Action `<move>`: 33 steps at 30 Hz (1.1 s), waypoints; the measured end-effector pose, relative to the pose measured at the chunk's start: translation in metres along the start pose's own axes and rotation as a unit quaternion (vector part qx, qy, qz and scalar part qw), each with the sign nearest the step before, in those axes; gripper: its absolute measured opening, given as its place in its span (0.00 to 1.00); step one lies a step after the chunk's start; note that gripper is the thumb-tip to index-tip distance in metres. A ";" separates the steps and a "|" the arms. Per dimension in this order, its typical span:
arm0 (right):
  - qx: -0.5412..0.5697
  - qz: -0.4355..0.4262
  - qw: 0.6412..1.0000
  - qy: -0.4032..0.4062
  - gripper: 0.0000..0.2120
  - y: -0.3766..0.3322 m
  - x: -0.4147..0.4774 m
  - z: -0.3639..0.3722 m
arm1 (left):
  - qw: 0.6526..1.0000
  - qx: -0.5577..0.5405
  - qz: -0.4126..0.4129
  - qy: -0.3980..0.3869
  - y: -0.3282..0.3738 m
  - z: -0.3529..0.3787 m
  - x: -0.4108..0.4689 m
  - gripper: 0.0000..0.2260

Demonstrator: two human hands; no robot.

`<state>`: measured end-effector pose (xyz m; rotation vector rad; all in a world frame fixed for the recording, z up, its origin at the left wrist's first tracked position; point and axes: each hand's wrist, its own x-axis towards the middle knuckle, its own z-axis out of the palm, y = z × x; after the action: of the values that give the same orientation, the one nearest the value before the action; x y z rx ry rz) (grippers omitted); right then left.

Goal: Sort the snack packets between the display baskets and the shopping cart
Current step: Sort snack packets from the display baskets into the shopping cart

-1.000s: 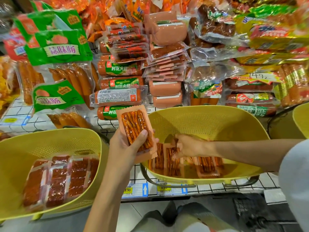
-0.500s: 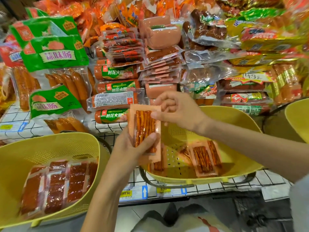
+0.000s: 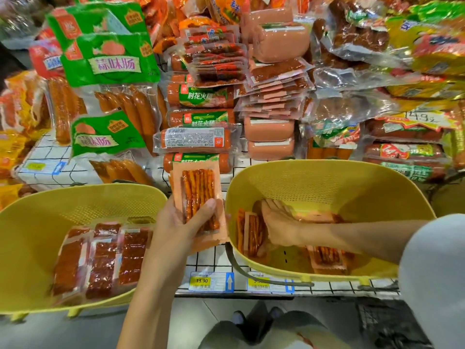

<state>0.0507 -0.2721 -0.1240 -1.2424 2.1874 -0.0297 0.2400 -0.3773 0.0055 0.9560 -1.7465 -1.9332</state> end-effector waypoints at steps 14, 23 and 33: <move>0.458 -0.210 0.860 0.083 0.13 -0.016 -0.097 -0.146 | 0.993 0.034 0.035 -0.108 0.013 0.019 0.007 0.16; 0.490 -0.089 0.858 0.127 0.10 -0.046 -0.063 -0.110 | 0.999 0.011 0.035 -0.032 0.013 0.014 0.008 0.16; 0.264 0.080 0.958 -0.079 0.17 -0.049 -0.016 -0.006 | 0.999 -0.038 -0.002 0.028 -0.001 -0.004 0.003 0.15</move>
<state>0.0910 -0.2883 -0.0959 -0.7378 1.9535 -0.4076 0.2409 -0.3826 0.0036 0.9793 -1.6292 -1.9412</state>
